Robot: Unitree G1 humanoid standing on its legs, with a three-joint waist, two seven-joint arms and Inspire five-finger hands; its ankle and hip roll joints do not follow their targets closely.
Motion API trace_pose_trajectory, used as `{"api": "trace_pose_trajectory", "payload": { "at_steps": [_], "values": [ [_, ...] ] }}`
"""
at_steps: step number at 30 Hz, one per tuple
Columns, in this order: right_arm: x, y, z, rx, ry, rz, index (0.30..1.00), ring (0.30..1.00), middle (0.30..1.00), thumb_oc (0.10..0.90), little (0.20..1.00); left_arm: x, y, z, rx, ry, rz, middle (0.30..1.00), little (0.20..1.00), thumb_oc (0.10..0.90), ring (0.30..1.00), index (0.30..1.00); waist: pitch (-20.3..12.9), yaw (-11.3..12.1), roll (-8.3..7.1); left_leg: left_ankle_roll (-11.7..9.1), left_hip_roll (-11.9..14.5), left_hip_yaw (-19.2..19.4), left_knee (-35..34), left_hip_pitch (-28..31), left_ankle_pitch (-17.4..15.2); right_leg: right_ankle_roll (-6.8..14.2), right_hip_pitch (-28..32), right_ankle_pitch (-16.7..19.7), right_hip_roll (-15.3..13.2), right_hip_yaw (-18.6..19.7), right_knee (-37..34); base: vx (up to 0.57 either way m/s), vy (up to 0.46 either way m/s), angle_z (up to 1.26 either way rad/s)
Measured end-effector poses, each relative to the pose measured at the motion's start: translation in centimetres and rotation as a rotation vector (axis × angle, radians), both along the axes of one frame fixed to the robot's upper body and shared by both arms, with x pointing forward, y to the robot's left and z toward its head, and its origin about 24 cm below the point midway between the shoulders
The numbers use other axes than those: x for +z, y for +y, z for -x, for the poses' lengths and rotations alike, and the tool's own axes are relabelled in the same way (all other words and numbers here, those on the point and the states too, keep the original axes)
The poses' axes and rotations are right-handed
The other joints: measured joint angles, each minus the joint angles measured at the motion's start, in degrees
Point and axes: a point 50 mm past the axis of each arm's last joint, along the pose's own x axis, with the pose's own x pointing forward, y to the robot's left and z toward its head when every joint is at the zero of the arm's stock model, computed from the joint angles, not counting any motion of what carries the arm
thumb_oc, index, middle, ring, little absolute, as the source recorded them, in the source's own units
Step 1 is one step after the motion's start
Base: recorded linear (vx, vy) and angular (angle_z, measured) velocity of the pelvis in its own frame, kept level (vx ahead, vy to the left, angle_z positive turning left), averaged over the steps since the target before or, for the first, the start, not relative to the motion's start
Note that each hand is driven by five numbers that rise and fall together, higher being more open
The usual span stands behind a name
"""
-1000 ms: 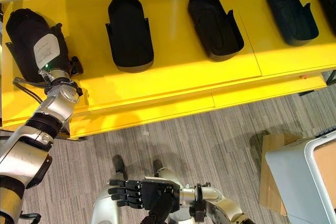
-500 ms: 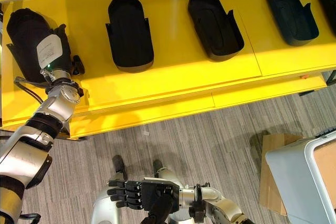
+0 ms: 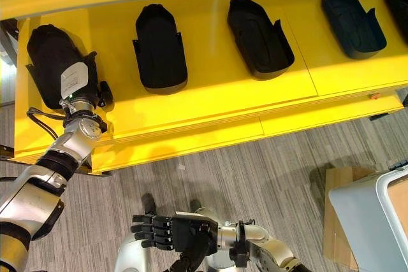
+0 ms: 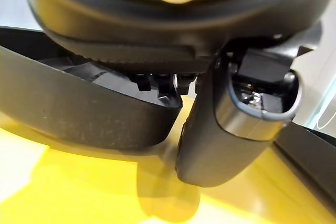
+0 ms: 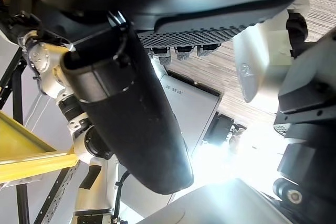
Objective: Move parts from the plastic box to the shelf.
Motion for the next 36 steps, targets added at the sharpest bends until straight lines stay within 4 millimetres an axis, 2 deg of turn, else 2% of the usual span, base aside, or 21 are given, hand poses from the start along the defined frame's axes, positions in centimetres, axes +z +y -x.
{"api": "trace_pose_trajectory", "payload": {
  "at_steps": [8, 11, 14, 21, 27, 36],
  "values": [
    [0.0, 0.0, 0.0, 0.0, 0.003, 0.001, 1.0, 1.0, 1.0, 0.9, 1.0, 0.0, -0.1, 0.0, -0.007, -0.012, -0.012, 1.0, 1.0, 0.9, 1.0, 1.0, 0.0, 0.0, 0.02, 0.0, 0.0, 0.0, 0.0, 0.0, 0.1, 0.0, -0.1, 0.0, 0.0, 0.0, 0.1, 0.0, 0.0, 0.0],
    [-0.2, -0.1, 0.0, -0.004, 0.011, 0.006, 1.0, 1.0, 1.0, 0.9, 1.0, 0.6, -0.1, 0.3, -0.005, -0.134, -0.003, 1.0, 1.0, 0.9, 1.0, 1.0, 0.0, 0.0, 0.02, 0.0, 0.1, -0.1, 0.0, 0.0, 0.1, -0.1, -0.1, -0.1, 0.1, 0.0, 0.2, 0.02, -0.033, 0.01],
    [-1.3, -0.8, 0.1, -0.029, 0.05, 0.042, 1.0, 1.0, 1.0, 0.9, 1.0, 2.0, 0.1, 0.6, 0.026, -0.306, 0.029, 1.0, 1.0, 0.9, 1.0, 1.0, 0.0, 0.0, 0.02, 0.0, 0.2, -0.2, 0.0, 0.0, 0.2, -0.1, -0.1, -0.1, 0.2, -0.1, 0.2, 0.0, -0.011, 0.0],
    [-1.1, -0.6, 0.0, -0.026, 0.042, 0.032, 1.0, 1.0, 1.0, 0.9, 1.0, 3.1, -0.3, 1.1, 0.026, -0.483, 0.02, 1.0, 1.0, 0.9, 1.0, 1.0, 0.0, 0.2, 0.01, -0.5, 0.7, -0.9, -0.5, 0.0, 0.6, -0.4, -0.1, 0.1, 0.8, -0.5, -0.1, 0.0, -0.044, 0.01],
    [-1.2, -0.7, 0.0, -0.027, 0.044, 0.035, 1.0, 1.0, 1.0, 0.9, 1.0, 4.7, -1.2, 2.3, 0.017, -0.729, -0.041, 1.0, 1.0, 0.9, 1.0, 1.0, 0.0, 1.6, -0.03, -0.5, 0.9, -1.1, -0.5, 0.0, 0.6, -0.4, 0.1, 0.1, 1.0, -0.7, -0.3, 0.0, -0.004, 0.01],
    [-1.2, -0.6, 0.1, -0.027, 0.051, 0.025, 1.0, 1.0, 1.0, 0.9, 1.0, 4.8, -1.6, 2.3, -0.02, -0.743, -0.057, 1.0, 1.0, 0.9, 1.0, 1.0, 0.1, 2.2, -0.3, -0.6, 0.8, -1.6, -0.5, -0.4, 0.7, -0.6, 0.3, 0.2, 1.0, -1.3, -0.9, -0.01, -0.014, 0.03]
  ]
}}
